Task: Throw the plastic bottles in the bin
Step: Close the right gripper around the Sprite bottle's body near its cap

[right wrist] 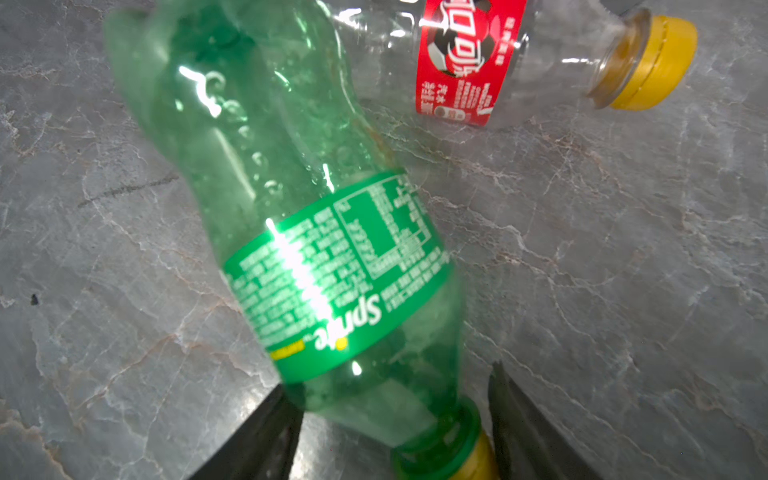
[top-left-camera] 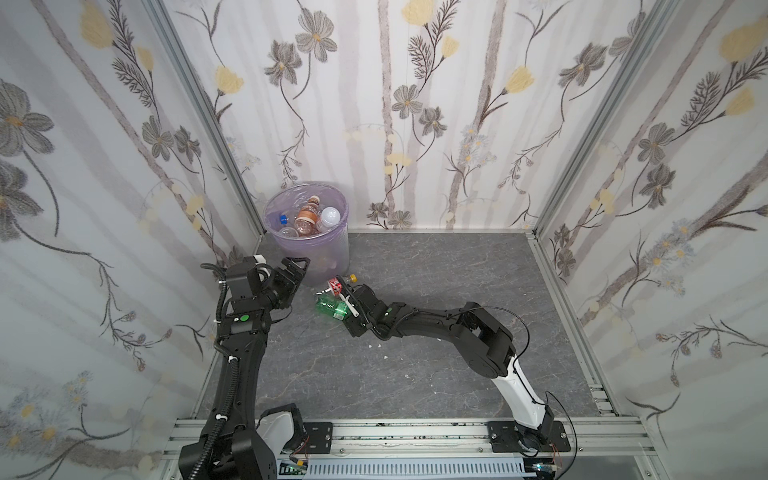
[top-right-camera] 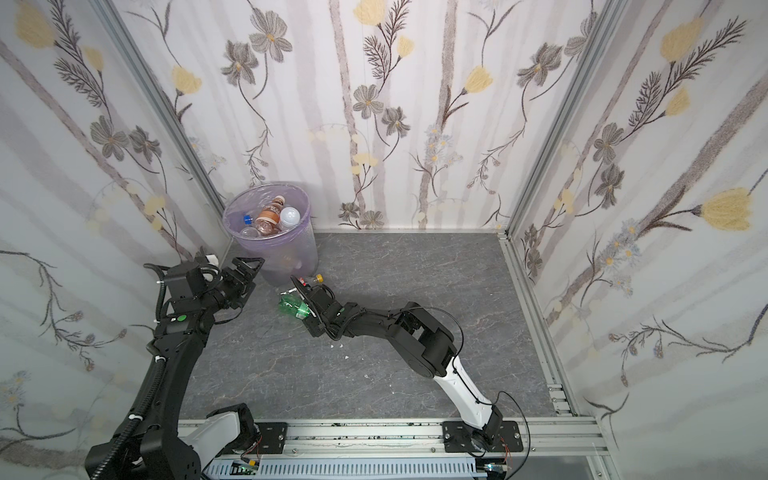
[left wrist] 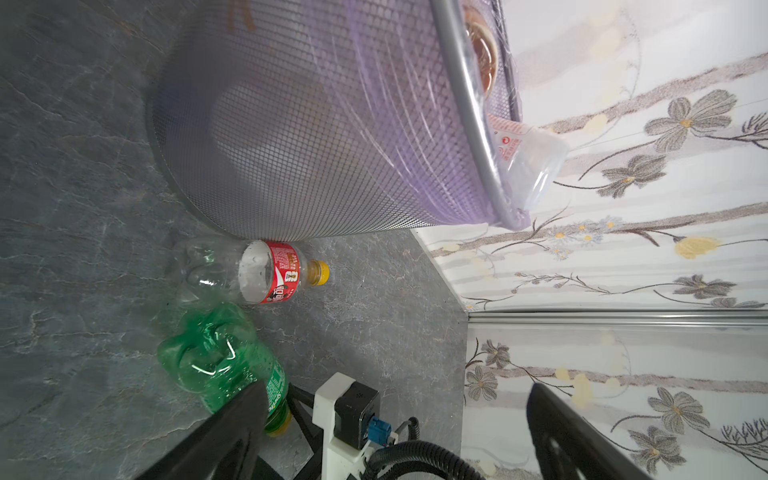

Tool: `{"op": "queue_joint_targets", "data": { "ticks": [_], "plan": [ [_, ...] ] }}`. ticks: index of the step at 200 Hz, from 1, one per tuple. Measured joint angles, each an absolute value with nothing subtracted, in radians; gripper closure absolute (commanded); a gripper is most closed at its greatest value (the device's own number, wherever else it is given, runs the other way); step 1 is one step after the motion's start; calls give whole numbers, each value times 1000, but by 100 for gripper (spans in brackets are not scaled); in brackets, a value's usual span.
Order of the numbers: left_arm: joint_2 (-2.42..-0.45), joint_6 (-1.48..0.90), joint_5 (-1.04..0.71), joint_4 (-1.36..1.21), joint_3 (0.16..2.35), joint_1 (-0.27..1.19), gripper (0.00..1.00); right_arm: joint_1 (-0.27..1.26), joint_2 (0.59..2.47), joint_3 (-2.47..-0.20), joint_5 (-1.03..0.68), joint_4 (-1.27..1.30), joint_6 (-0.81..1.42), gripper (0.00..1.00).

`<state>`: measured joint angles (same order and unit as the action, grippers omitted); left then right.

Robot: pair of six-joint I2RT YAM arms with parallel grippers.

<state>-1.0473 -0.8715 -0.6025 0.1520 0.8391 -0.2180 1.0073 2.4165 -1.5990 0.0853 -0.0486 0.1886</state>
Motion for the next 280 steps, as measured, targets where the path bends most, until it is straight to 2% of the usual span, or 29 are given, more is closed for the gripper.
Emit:
{"op": "queue_joint_targets", "data": {
  "ticks": [42,75,101,142,170,213,238,280],
  "plan": [
    [-1037,-888,-601,134,831,-225,0,1007,2416,-1574,83,-47,182,56],
    [-1031,-888,-595,123,831,-224,0,1007,2396,-1535,74,-41,181,58],
    [-1031,-888,-596,125,826,-219,0,1008,2360,-1491,66,-38,183,63],
    [-1028,-886,-595,124,826,-184,0,1003,2292,-1426,59,-6,186,63],
    [-1029,-881,-595,124,826,-173,0,1000,2277,-1407,58,9,186,55],
    [-1029,-871,-588,117,795,-169,0,1000,2215,-1354,56,27,171,23],
    [-1027,-871,-588,117,774,-169,0,1000,2191,-1348,56,52,152,12],
    [-1023,-871,-588,113,727,-169,0,1000,2231,-1426,38,64,136,12]
  ]
}}
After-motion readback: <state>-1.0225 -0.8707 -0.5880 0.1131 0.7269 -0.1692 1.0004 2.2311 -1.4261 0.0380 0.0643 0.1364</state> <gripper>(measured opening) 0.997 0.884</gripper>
